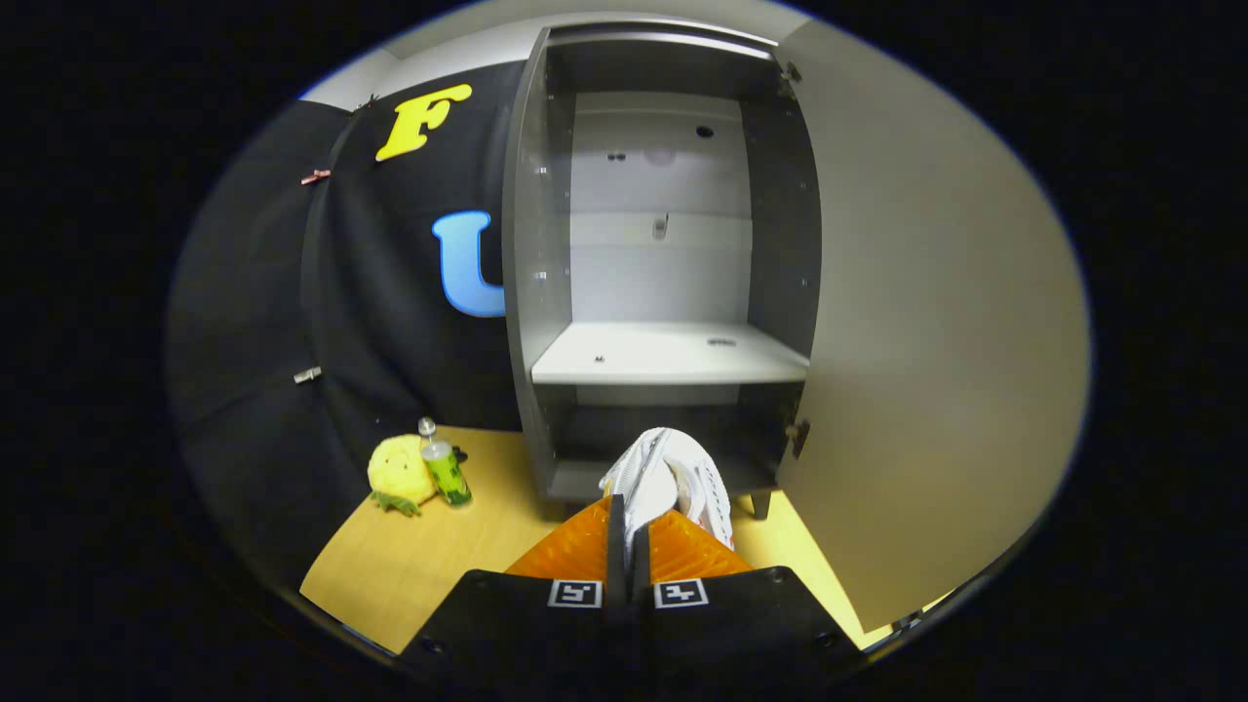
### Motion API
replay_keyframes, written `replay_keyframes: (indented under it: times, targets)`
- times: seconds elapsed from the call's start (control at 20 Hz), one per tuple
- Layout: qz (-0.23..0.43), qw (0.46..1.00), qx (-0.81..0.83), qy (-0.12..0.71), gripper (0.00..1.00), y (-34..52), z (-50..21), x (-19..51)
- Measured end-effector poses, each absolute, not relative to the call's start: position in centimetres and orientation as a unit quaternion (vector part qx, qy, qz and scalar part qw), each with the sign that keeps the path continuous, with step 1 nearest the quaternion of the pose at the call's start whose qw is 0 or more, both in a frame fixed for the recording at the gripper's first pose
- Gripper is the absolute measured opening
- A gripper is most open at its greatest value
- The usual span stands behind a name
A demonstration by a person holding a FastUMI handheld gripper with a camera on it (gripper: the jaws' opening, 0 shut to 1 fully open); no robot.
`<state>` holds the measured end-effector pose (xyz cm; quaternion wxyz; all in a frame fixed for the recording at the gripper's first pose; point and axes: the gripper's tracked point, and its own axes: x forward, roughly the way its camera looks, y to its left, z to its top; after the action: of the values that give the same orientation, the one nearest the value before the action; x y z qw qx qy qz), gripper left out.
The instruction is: Open the shoe cabinet door, grab the shoes and put them into the shoe cabinet, then close the shoe cabinet door.
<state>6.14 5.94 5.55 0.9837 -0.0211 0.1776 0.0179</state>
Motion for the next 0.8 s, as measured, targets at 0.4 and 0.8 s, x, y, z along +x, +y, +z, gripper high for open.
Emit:
replay_keyframes:
  times: [0.4, 0.8]
  targets:
    - [0.017, 0.994, -0.010, 0.110, 0.05, 6.0, 12.7, 16.3]
    - [0.010, 0.994, -0.027, 0.102, 0.05, 2.8, 11.8, 30.0]
